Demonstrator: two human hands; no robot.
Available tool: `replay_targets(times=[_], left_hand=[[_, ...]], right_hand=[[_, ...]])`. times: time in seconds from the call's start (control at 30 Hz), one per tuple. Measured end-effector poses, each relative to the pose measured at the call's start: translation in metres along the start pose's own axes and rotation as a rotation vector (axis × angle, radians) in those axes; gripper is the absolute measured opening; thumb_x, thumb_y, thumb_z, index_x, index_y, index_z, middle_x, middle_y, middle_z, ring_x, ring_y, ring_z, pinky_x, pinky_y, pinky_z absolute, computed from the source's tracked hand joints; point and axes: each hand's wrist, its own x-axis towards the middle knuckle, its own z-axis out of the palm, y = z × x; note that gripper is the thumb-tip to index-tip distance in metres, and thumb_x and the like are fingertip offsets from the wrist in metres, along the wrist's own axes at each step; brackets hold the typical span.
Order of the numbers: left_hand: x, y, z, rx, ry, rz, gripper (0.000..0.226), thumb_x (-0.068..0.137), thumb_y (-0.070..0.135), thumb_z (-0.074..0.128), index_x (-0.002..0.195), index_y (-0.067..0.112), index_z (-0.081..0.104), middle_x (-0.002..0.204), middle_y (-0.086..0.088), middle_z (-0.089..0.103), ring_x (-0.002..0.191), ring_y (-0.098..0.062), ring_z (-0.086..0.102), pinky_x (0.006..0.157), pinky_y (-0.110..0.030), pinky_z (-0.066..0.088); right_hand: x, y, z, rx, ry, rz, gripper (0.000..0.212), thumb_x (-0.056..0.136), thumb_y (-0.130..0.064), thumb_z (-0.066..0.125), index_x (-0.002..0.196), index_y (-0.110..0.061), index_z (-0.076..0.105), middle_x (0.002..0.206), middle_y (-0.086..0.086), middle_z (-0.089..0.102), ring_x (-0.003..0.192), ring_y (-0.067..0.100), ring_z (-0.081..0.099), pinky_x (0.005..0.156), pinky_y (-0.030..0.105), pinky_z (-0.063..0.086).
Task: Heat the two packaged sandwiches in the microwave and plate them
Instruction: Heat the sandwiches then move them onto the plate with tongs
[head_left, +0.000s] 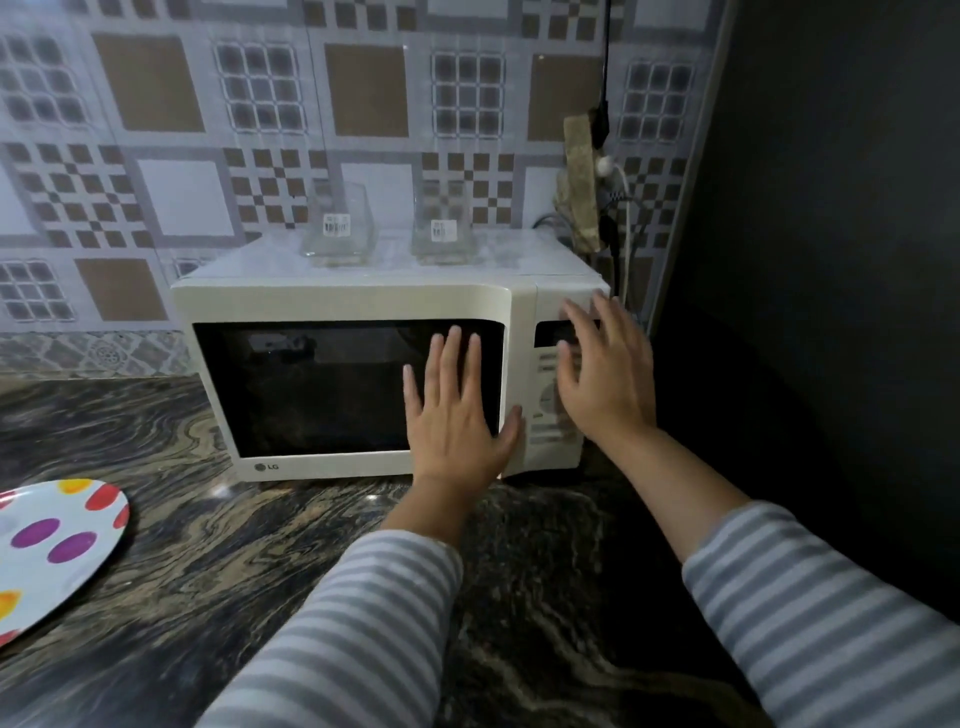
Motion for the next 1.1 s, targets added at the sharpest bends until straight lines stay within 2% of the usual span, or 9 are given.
replay_targets(times=[0.13, 0.3, 0.37, 0.5, 0.57, 0.67, 0.77, 0.93, 1.1], left_hand=[[0.054, -0.002, -0.032, 0.123, -0.035, 0.028, 0.089, 0.089, 0.068, 0.029, 0.152, 0.018, -0.008, 0.161, -0.002, -0.013, 0.146, -0.018, -0.020, 0.117, -0.048, -0.011], [0.089, -0.007, -0.043, 0.154, -0.119, 0.013, 0.091, 0.085, 0.075, 0.026, 0.153, 0.020, 0.000, 0.162, -0.001, -0.005, 0.147, -0.018, -0.016, 0.119, -0.051, -0.005], [0.092, -0.010, -0.039, 0.164, -0.148, 0.012, 0.092, 0.084, 0.077, 0.025, 0.154, 0.021, 0.001, 0.162, 0.000, -0.002, 0.148, -0.018, -0.015, 0.118, -0.053, -0.006], [0.089, -0.014, -0.028, 0.203, -0.096, 0.038, 0.095, 0.082, 0.078, 0.028, 0.153, 0.021, 0.002, 0.161, 0.001, 0.005, 0.148, -0.020, -0.012, 0.117, -0.054, -0.009], [0.089, -0.014, -0.026, 0.184, -0.061, 0.036, 0.095, 0.081, 0.078, 0.031, 0.152, 0.020, 0.008, 0.160, 0.000, 0.009, 0.148, -0.020, -0.008, 0.117, -0.054, -0.009], [0.089, -0.009, -0.025, 0.178, -0.034, 0.017, 0.096, 0.077, 0.081, 0.036, 0.149, 0.020, 0.016, 0.155, -0.001, 0.017, 0.147, -0.022, 0.004, 0.117, -0.054, -0.009], [0.093, -0.004, -0.027, 0.213, -0.018, 0.014, 0.096, 0.072, 0.083, 0.041, 0.143, 0.019, 0.026, 0.143, -0.001, 0.029, 0.138, -0.024, 0.020, 0.118, -0.054, -0.001], [0.108, -0.007, -0.035, 0.227, -0.008, 0.084, 0.100, 0.062, 0.087, 0.049, 0.132, 0.016, 0.040, 0.127, 0.000, 0.040, 0.120, -0.025, 0.036, 0.108, -0.039, 0.029], [0.117, -0.009, -0.039, 0.168, -0.055, 0.097, 0.100, 0.057, 0.086, 0.057, 0.126, 0.016, 0.044, 0.123, 0.000, 0.041, 0.116, -0.024, 0.036, 0.100, -0.036, 0.034]], right_hand=[[0.052, -0.006, -0.014, -0.003, -0.098, -0.069, 0.049, 0.100, -0.034, 0.035, 0.148, -0.024, 0.032, 0.157, 0.009, 0.023, 0.146, 0.027, 0.015, 0.117, 0.049, 0.017], [0.097, -0.014, -0.011, -0.031, -0.221, -0.095, 0.049, 0.103, -0.034, 0.025, 0.149, -0.021, 0.028, 0.159, 0.007, 0.018, 0.147, 0.023, 0.011, 0.119, 0.042, 0.009], [0.106, -0.012, -0.005, -0.018, -0.290, -0.081, 0.048, 0.103, -0.032, 0.023, 0.149, -0.018, 0.030, 0.158, 0.007, 0.021, 0.147, 0.023, 0.014, 0.119, 0.041, 0.012], [0.101, -0.004, 0.005, 0.009, -0.362, -0.088, 0.045, 0.103, -0.024, 0.020, 0.127, -0.007, 0.054, 0.138, 0.010, 0.051, 0.129, 0.024, 0.044, 0.107, 0.039, 0.034], [0.097, -0.003, 0.007, -0.003, -0.306, -0.096, 0.045, 0.103, -0.024, 0.021, 0.129, -0.007, 0.054, 0.137, 0.008, 0.053, 0.128, 0.023, 0.046, 0.108, 0.039, 0.033], [0.096, -0.003, 0.006, -0.027, -0.298, -0.112, 0.047, 0.104, -0.026, 0.020, 0.140, -0.011, 0.045, 0.148, 0.004, 0.044, 0.137, 0.018, 0.038, 0.113, 0.036, 0.026], [0.097, -0.002, 0.006, -0.043, -0.326, -0.118, 0.047, 0.104, -0.027, 0.019, 0.144, -0.013, 0.039, 0.152, 0.001, 0.038, 0.140, 0.016, 0.032, 0.115, 0.034, 0.022], [0.099, -0.002, 0.007, -0.052, -0.359, -0.109, 0.048, 0.104, -0.028, 0.018, 0.147, -0.015, 0.035, 0.155, 0.000, 0.032, 0.143, 0.015, 0.027, 0.117, 0.034, 0.019], [0.099, -0.002, 0.007, -0.043, -0.359, -0.102, 0.048, 0.104, -0.029, 0.018, 0.146, -0.015, 0.036, 0.154, 0.001, 0.033, 0.143, 0.015, 0.027, 0.117, 0.034, 0.019]])
